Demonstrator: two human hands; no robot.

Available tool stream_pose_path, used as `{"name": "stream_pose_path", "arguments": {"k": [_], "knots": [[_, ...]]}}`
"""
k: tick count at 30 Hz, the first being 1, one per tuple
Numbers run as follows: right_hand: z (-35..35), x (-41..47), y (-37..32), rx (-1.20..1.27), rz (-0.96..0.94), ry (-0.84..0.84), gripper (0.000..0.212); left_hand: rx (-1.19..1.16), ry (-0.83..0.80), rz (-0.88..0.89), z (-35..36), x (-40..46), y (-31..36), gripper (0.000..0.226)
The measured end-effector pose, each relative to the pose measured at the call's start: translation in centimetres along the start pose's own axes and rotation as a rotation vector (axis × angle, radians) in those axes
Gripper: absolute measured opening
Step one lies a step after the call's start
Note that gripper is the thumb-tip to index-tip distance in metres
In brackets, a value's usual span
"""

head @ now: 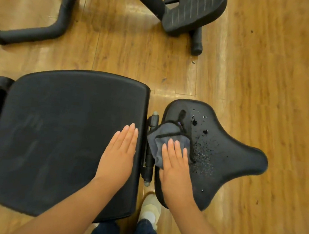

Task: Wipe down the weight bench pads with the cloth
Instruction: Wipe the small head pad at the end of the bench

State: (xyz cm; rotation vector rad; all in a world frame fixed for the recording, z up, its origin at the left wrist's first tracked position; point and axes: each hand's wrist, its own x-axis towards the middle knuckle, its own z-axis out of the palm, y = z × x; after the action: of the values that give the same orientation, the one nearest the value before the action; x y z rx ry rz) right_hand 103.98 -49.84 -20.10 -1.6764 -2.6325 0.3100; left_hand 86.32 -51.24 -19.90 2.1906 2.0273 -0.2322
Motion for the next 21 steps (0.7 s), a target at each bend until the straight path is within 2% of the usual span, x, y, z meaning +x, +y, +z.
{"name": "stream_pose_path", "arguments": {"k": [4, 7, 9, 11, 15, 18, 21], "knots": [[2.1, -6.6, -0.4, -0.003, -0.030, -0.021, 0.066, -0.010, 0.008, 0.011, 0.1, 0.1, -0.1, 0.068], [3.7, -11.9, -0.5, 0.008, -0.072, -0.011, 0.050, -0.034, 0.034, 0.017, 0.2, 0.2, -0.2, 0.066], [4.1, -14.0, -0.6, 0.004, -0.079, -0.055, 0.049, -0.031, 0.044, 0.024, 0.3, 0.2, -0.2, 0.065], [4.0, -14.4, -0.6, -0.030, -0.042, -0.072, 0.049, -0.035, 0.058, 0.025, 0.5, 0.1, -0.3, 0.064], [3.8, -13.2, -1.3, -0.103, 0.015, 0.022, 0.054, -0.059, 0.069, 0.029, 1.0, 0.2, -0.4, 0.063], [3.3, -11.4, -1.2, -0.123, 0.038, -0.018, 0.071, -0.046, 0.086, 0.046, 1.0, 0.2, -0.4, 0.055], [2.2, -9.1, -1.1, -0.141, 0.005, -0.070, 0.065, -0.060, 0.081, 0.040, 0.9, 0.2, -0.4, 0.057]]}}
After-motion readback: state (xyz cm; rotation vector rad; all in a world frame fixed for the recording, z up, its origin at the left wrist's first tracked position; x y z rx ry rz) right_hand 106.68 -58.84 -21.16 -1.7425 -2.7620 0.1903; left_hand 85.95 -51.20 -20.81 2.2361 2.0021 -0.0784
